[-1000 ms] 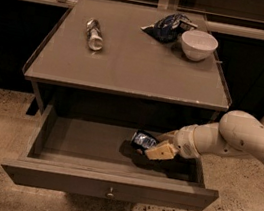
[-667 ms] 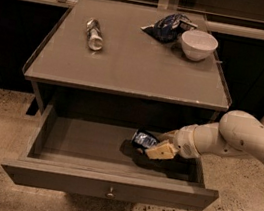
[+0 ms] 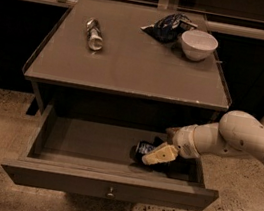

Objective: Place pepsi can into top drawer

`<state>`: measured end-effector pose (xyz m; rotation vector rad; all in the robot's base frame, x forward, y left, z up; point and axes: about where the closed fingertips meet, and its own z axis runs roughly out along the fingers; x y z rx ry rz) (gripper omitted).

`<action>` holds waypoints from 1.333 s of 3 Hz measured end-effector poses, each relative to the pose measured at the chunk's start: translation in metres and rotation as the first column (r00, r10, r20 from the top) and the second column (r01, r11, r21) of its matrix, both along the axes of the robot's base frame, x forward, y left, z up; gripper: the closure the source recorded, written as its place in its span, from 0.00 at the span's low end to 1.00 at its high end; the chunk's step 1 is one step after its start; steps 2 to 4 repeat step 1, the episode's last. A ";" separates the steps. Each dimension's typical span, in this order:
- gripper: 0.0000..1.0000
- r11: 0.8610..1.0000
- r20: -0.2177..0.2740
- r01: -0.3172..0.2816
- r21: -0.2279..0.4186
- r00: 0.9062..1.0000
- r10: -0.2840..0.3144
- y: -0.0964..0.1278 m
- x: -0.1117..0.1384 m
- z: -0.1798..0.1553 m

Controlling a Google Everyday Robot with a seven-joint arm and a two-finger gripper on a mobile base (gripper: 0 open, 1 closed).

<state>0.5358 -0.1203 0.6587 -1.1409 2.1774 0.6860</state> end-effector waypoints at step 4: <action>0.00 1.000 0.000 0.000 0.000 1.000 0.000 0.000 0.000 0.000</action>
Offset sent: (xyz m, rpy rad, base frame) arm 0.0000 0.0000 0.0000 0.0000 0.0000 0.0000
